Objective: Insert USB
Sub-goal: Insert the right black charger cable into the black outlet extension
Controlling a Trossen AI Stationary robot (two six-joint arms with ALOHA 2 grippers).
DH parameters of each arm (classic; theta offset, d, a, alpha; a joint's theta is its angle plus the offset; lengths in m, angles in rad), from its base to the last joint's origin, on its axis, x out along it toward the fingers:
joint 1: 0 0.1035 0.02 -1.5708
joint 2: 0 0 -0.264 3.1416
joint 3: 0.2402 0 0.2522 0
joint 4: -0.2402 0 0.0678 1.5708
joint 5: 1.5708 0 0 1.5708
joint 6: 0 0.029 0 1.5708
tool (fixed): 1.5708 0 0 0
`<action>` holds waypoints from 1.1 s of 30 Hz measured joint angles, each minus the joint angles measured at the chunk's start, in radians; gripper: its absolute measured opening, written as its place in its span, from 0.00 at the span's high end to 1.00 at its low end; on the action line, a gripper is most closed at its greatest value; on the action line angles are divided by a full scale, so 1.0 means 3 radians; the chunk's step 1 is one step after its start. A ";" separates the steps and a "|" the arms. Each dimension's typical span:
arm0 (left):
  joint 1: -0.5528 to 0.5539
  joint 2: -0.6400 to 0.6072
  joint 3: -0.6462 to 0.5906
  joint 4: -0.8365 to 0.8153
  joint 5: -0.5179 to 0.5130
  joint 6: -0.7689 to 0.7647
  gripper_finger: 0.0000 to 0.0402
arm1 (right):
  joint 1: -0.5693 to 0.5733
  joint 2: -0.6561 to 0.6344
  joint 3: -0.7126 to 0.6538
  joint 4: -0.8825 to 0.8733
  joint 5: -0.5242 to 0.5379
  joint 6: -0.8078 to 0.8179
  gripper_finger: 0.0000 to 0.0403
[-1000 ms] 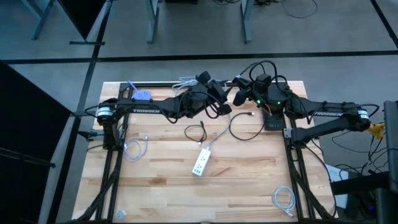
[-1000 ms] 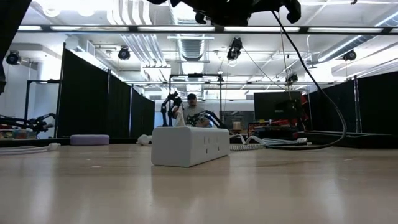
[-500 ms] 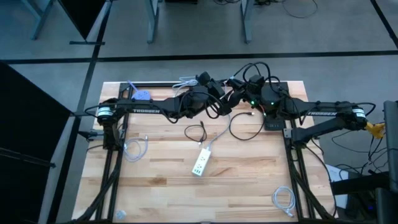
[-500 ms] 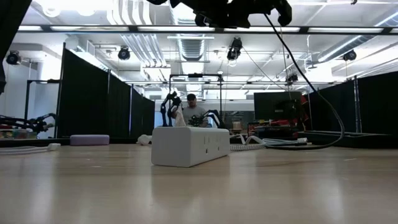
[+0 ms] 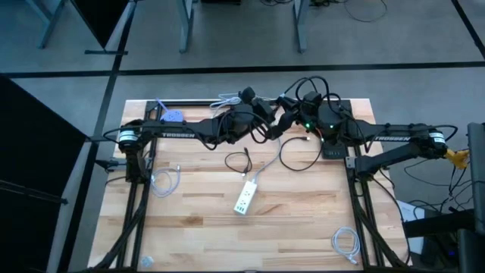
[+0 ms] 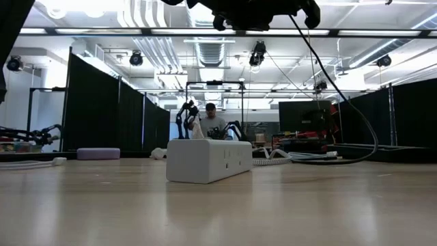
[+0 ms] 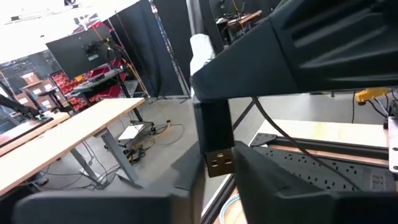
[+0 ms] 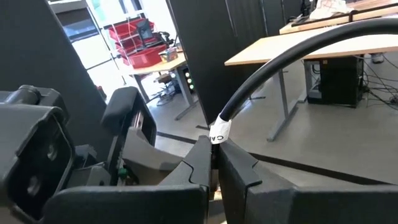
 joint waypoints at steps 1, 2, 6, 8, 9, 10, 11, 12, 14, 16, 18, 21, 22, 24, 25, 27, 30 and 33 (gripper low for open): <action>0.0000 0.0000 0.0000 0.0000 -0.0008 -0.0003 0.90 | 0.0000 0.0000 0.0000 0.0000 0.0000 -0.0001 1.00; 0.0001 0.0000 0.0000 0.0001 -0.0011 -0.0004 0.93 | 0.0000 0.0000 0.0000 -0.0004 0.0001 -0.0001 1.00; 0.0003 0.0000 0.0000 -0.0009 -0.0011 -0.0057 0.95 | 0.0000 0.0000 0.0000 -0.0025 0.0001 0.0002 1.00; 0.0003 0.0000 0.0000 -0.0008 -0.0009 -0.0063 0.94 | 0.0000 0.0000 0.0000 -0.0027 0.0001 0.0002 1.00; 0.0003 0.0000 0.0000 -0.0008 -0.0008 -0.0063 0.93 | 0.0000 0.0000 0.0000 -0.0027 0.0000 0.0002 1.00; 0.0003 0.0000 0.0000 -0.0009 -0.0008 -0.0063 0.92 | 0.0000 0.0000 0.0000 -0.0027 0.0000 0.0001 1.00; 0.0003 0.0000 0.0000 -0.0009 -0.0008 -0.0063 0.92 | 0.0000 0.0000 0.0000 -0.0030 0.0000 0.0001 1.00; 0.0003 0.0000 0.0000 -0.0009 -0.0006 -0.0063 0.93 | 0.0000 0.0000 0.0000 -0.0033 0.0000 0.0001 1.00; 0.0003 0.0000 0.0000 -0.0010 -0.0006 -0.0063 0.95 | 0.0000 0.0000 0.0000 -0.0040 0.0000 0.0000 1.00; 0.0003 0.0000 0.0000 -0.0013 -0.0005 -0.0063 0.95 | 0.0000 -0.0008 0.0000 -0.0054 -0.0020 -0.0024 1.00; 0.0001 0.0000 0.0000 -0.0031 0.0005 -0.0063 0.95 | -0.0001 -0.0043 -0.0003 -0.0098 -0.0146 -0.0100 0.98; -0.0002 -0.0001 0.0000 -0.0056 0.0035 -0.0060 0.95 | -0.0001 -0.0137 -0.0006 -0.0199 -0.0297 -0.0112 0.94; -0.0005 -0.0001 0.0000 -0.0068 0.0036 -0.0060 0.95 | -0.0001 -0.0180 -0.0006 -0.0256 -0.0355 -0.0110 0.92; -0.0009 -0.0001 0.0000 -0.0096 0.0039 -0.0053 0.95 | -0.0001 -0.0274 -0.0008 -0.0399 -0.0451 -0.0081 0.89; -0.0008 -0.0001 0.0000 -0.0121 0.0031 -0.0052 0.95 | -0.0001 -0.0333 -0.0008 -0.0485 -0.0470 -0.0054 0.87; -0.0008 -0.0001 0.0000 -0.0146 0.0027 -0.0040 0.95 | -0.0001 -0.0452 -0.0007 -0.0693 -0.0522 -0.0012 0.83; -0.0008 -0.0001 0.0000 -0.0163 0.0126 -0.0026 1.00 | -0.0001 -0.0608 -0.0006 -0.1027 -0.0586 0.0061 0.77; -0.0011 -0.0001 0.0000 -0.0170 0.0287 -0.0025 0.99 | -0.0001 -0.0758 -0.0006 -0.1306 -0.0906 0.0039 0.71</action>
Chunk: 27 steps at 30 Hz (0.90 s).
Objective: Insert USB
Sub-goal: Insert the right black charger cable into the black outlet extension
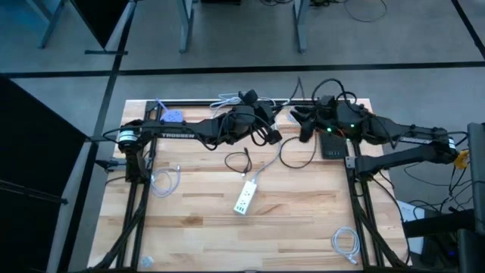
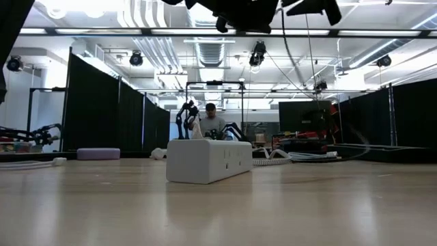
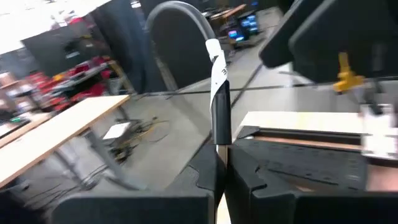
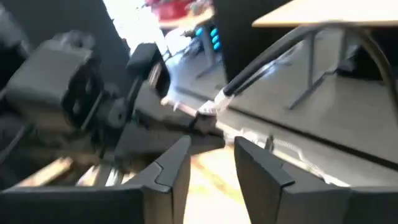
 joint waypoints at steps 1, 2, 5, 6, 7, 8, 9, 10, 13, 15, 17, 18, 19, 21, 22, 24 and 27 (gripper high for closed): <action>-0.0001 0.0000 0.0000 -0.0018 0.0063 0.0000 0.99 | 0.0000 -0.0054 0.0000 -0.0076 -0.0146 -0.0054 0.69; -0.0004 0.0000 0.0000 -0.0033 0.0108 -0.0001 0.99 | 0.0001 -0.0103 0.0000 -0.0153 -0.0262 -0.0113 0.68; -0.0013 0.0000 0.0000 -0.0039 0.0193 -0.0007 0.99 | 0.0002 -0.0204 0.0000 -0.0398 -0.0386 -0.0223 0.65; -0.0015 0.0000 0.0000 -0.0039 0.0202 -0.0010 0.99 | 0.0001 -0.0232 0.0000 -0.0480 -0.0384 -0.0248 0.64; -0.0015 0.0000 0.0000 -0.0040 0.0215 -0.0011 0.99 | 0.0000 -0.0251 0.0000 -0.0546 -0.0384 -0.0276 0.64; -0.0015 0.0000 0.0000 -0.0051 0.0245 -0.0012 0.99 | 0.0000 -0.0268 0.0000 -0.0573 -0.0381 -0.0315 0.64; -0.0015 0.0000 0.0000 -0.0061 0.0273 -0.0014 0.99 | 0.0000 -0.0289 0.0000 -0.0577 -0.0387 -0.0341 0.64; -0.0019 0.0000 0.0000 -0.0064 0.0280 -0.0015 0.99 | 0.0006 -0.0309 0.0002 -0.0585 -0.0423 -0.0398 0.64; -0.0022 -0.0005 0.0000 -0.0135 0.0492 -0.0042 0.99 | 0.0035 -0.0303 0.0152 -0.0689 -0.0705 -0.0764 0.65; -0.0020 -0.0017 0.0000 -0.0276 0.0825 -0.0136 1.00 | 0.0049 -0.0212 0.0390 -0.0953 -0.0837 -0.1013 0.66; -0.0018 -0.0018 0.0000 -0.0407 0.1140 -0.0296 1.00 | 0.0060 -0.0027 0.0729 -0.1376 -0.0856 -0.1231 0.66; -0.0011 -0.0018 0.0000 -0.0467 0.1227 -0.0378 1.00 | 0.0061 0.0083 0.0905 -0.1575 -0.0857 -0.1344 0.67; 0.0004 -0.0018 0.0000 -0.0510 0.1326 -0.0450 1.00 | 0.0060 0.0198 0.1090 -0.1809 -0.0853 -0.1452 0.67; 0.0074 -0.0018 0.0000 -0.0557 0.1531 -0.0571 1.00 | 0.0059 0.0449 0.1419 -0.2184 -0.0853 -0.1640 0.68; 0.0119 -0.0019 0.0000 -0.0559 0.1669 -0.0633 1.00 | 0.0058 0.0572 0.1571 -0.2301 -0.0853 -0.1736 0.68; 0.0211 -0.0019 0.0000 -0.0566 0.2005 -0.0799 1.00 | 0.0059 0.0795 0.1836 -0.2504 -0.0869 -0.1899 0.68; 0.0292 -0.0022 0.0000 -0.0628 0.2405 -0.0987 1.00 | 0.0051 0.1058 0.2172 -0.2678 -0.1012 -0.2081 0.69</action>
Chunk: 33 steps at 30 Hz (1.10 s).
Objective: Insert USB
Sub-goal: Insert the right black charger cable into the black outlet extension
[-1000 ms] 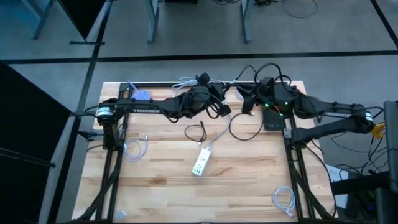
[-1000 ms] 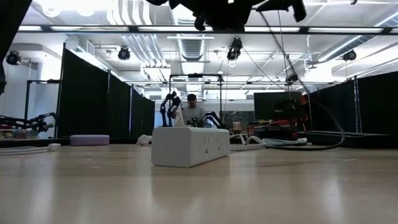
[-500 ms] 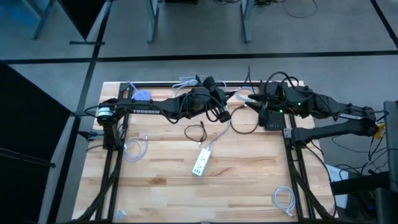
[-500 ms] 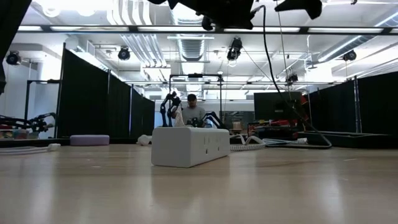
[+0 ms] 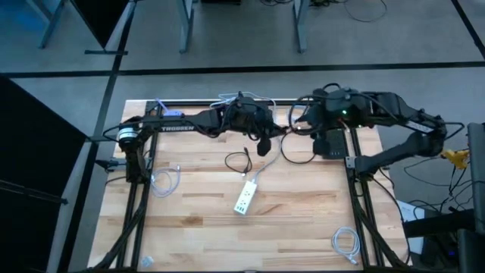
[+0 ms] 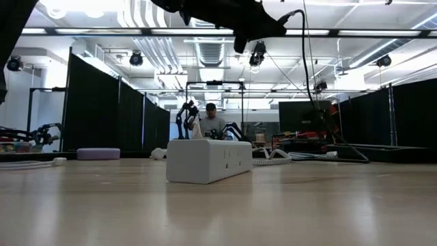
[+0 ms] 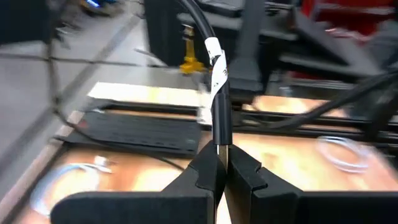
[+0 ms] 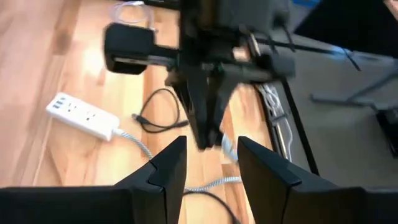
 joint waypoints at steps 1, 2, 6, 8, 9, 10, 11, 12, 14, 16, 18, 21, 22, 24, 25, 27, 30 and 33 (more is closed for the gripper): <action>0.0005 0.0000 0.0000 -0.0011 0.0043 -0.0009 1.00 | 0.0000 0.0083 0.0084 -0.0085 -0.0007 -0.0030 0.69; 0.0005 0.0000 0.0000 -0.0015 0.0051 -0.0008 1.00 | 0.0000 0.0166 0.0163 -0.0160 -0.0006 -0.0060 0.69; -0.0018 0.0000 0.0000 -0.0008 0.0073 -0.0012 1.00 | 0.0000 0.0413 0.0418 -0.0346 -0.0012 -0.0096 0.66; -0.0046 0.0000 0.0000 -0.0008 0.0072 -0.0012 1.00 | -0.0001 0.0493 0.0522 -0.0445 -0.0094 -0.0123 0.63; -0.0056 0.0000 0.0000 -0.0008 0.0065 -0.0012 1.00 | -0.0001 0.0531 0.0570 -0.0509 -0.0133 -0.0145 0.62; -0.0061 0.0000 0.0000 -0.0007 0.0053 -0.0012 1.00 | -0.0007 0.0571 0.0613 -0.0594 -0.0162 -0.0167 0.61; -0.0066 0.0000 0.0000 0.0000 0.0052 -0.0011 1.00 | -0.0008 0.0609 0.0655 -0.0668 -0.0179 -0.0185 0.60; -0.0067 0.0000 0.0000 0.0010 0.0043 -0.0012 1.00 | -0.0014 0.0637 0.0690 -0.0717 -0.0183 -0.0206 0.59; -0.0080 0.0000 0.0000 0.0012 0.0033 -0.0012 1.00 | -0.0050 0.0657 0.0722 -0.0765 -0.0189 -0.0233 0.57; -0.0098 0.0000 0.0000 0.0015 0.0020 -0.0012 1.00 | -0.0122 0.0655 0.0724 -0.0775 -0.0244 -0.0255 0.57; -0.0119 0.0000 0.0000 0.0019 0.0022 -0.0010 1.00 | -0.0206 0.0678 0.0718 -0.0822 -0.0391 -0.0271 0.57; -0.0135 0.0000 0.0000 0.0021 0.0029 0.0005 1.00 | -0.0299 0.0749 0.0692 -0.0865 -0.0520 -0.0278 0.58; -0.0135 0.0000 0.0000 0.0020 0.0026 0.0007 1.00 | -0.0316 0.0766 0.0685 -0.0871 -0.0532 -0.0283 0.59; -0.0136 0.0000 0.0000 0.0020 0.0021 0.0009 1.00 | -0.0323 0.0800 0.0682 -0.0874 -0.0561 -0.0303 0.60; -0.0136 0.0000 0.0000 0.0020 0.0019 0.0012 1.00 | -0.0325 0.0811 0.0683 -0.0877 -0.0604 -0.0307 0.60; -0.0137 0.0000 0.0000 0.0020 0.0021 0.0024 1.00 | -0.0323 0.0847 0.0680 -0.0881 -0.0668 -0.0295 0.61; -0.0138 0.0000 0.0000 0.0014 0.0021 0.0027 1.00 | -0.0320 0.0883 0.0666 -0.0911 -0.0693 -0.0223 0.63; -0.0137 0.0000 0.0000 0.0004 0.0021 0.0033 1.00 | -0.0348 0.0874 0.0668 -0.0905 -0.0685 -0.0098 0.67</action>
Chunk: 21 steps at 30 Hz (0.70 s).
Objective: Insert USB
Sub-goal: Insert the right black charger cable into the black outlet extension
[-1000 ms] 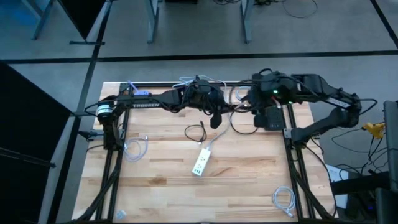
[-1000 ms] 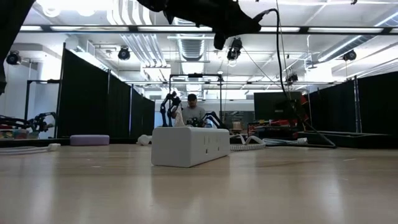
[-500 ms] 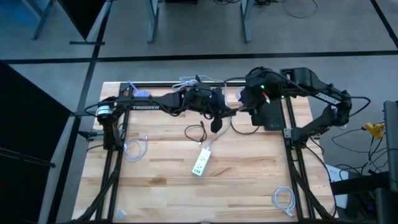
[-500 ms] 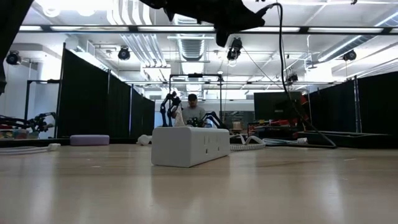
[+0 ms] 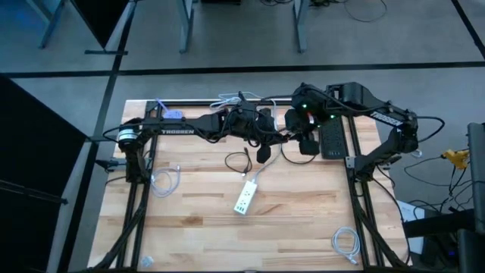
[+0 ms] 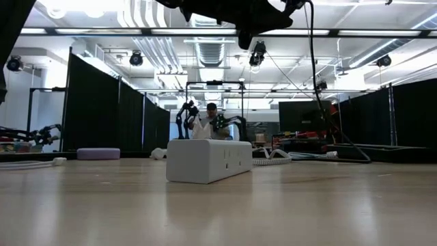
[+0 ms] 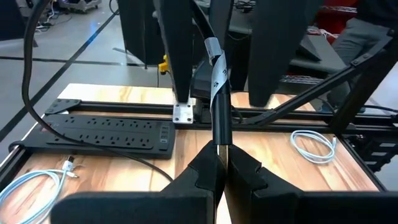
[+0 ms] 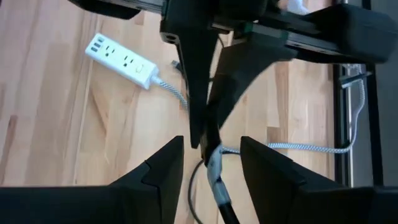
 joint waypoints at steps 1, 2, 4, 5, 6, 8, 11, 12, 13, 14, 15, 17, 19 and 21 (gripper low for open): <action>0.0000 0.0000 0.0000 -0.0001 0.0000 0.0015 1.00 | -0.0002 -0.0005 0.0000 -0.0007 0.0005 0.0025 0.69; 0.0000 0.0000 0.0000 -0.0002 -0.0001 0.0027 1.00 | -0.0003 -0.0005 0.0000 -0.0015 0.0010 0.0048 0.71; 0.0000 0.0000 0.0000 -0.0002 -0.0004 0.0046 1.00 | -0.0001 -0.0005 0.0000 -0.0043 0.0008 0.0107 0.75; 0.0000 -0.0001 0.0000 -0.0002 -0.0004 0.0051 1.00 | -0.0001 -0.0006 0.0000 -0.0052 0.0007 0.0123 0.77; 0.0000 -0.0001 0.0000 -0.0002 -0.0005 0.0054 1.00 | 0.0000 -0.0007 0.0000 -0.0052 0.0006 0.0140 0.80; -0.0001 -0.0001 0.0000 0.0001 -0.0007 0.0054 1.00 | -0.0001 -0.0011 0.0000 -0.0054 0.0006 0.0183 0.83; 0.0000 -0.0003 0.0000 0.0012 -0.0023 0.0075 1.00 | -0.0001 -0.0012 -0.0028 -0.0055 0.0008 0.0252 0.88; 0.0000 -0.0003 0.0000 0.0012 -0.0042 0.0083 1.00 | -0.0001 -0.0012 -0.0048 -0.0056 0.0009 0.0273 0.89; 0.0000 -0.0003 0.0000 0.0013 -0.0064 0.0084 1.00 | -0.0001 -0.0012 -0.0067 -0.0060 0.0008 0.0291 0.90; 0.0000 -0.0003 0.0000 0.0011 -0.0072 0.0084 1.00 | -0.0001 -0.0012 -0.0083 -0.0060 0.0004 0.0310 0.91; 0.0000 -0.0003 0.0000 0.0012 -0.0075 0.0084 1.00 | -0.0001 -0.0012 -0.0096 -0.0059 0.0006 0.0335 0.92; 0.0000 -0.0003 0.0000 0.0009 -0.0074 0.0084 1.00 | -0.0001 -0.0012 -0.0110 -0.0054 0.0007 0.0361 0.93; 0.0000 -0.0003 0.0000 0.0008 -0.0075 0.0084 1.00 | -0.0001 -0.0012 -0.0113 -0.0042 0.0005 0.0381 0.93; 0.0000 -0.0003 0.0000 0.0011 -0.0075 0.0084 1.00 | -0.0001 -0.0014 -0.0113 -0.0034 0.0008 0.0408 0.93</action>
